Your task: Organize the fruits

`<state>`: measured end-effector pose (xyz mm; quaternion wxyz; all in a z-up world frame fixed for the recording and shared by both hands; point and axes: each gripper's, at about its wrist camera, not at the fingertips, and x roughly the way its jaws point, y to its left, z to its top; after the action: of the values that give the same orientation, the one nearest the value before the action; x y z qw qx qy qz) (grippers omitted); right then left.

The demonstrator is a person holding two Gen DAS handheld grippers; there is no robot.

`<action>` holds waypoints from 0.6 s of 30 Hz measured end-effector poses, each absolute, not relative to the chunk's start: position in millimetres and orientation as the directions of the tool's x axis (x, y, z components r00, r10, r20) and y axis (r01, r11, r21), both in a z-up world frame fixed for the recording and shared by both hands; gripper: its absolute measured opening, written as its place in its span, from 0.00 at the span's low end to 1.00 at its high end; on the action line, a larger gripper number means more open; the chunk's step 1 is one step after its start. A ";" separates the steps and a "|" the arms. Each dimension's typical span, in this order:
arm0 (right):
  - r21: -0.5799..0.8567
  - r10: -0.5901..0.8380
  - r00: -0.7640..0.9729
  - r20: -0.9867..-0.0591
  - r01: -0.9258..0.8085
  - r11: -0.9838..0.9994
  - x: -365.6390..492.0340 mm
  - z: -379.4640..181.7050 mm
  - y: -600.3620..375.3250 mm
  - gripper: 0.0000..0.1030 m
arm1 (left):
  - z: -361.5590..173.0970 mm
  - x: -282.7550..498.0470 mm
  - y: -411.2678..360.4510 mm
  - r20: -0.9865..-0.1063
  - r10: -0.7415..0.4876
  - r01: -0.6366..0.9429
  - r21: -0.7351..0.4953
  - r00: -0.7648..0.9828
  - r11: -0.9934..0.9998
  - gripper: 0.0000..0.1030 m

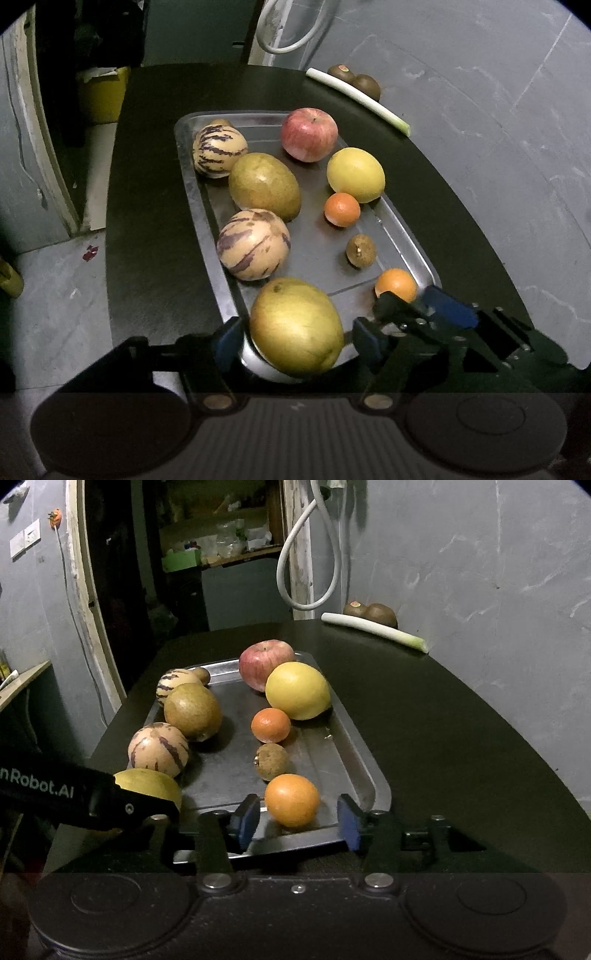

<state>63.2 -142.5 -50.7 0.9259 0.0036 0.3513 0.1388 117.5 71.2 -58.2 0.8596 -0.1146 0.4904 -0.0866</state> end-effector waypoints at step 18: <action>0.106 0.282 0.730 -0.623 -0.278 0.955 -10.2 -5.0 -165.3 0.95 | -30.5 23.3 95.3 -0.749 -0.173 0.075 -0.163 0.640 0.984 0.99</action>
<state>-10.2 -165.3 -5.0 0.9300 0.0026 0.3353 0.1504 23.3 95.3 -30.5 0.9036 -0.0583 0.4189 -0.0687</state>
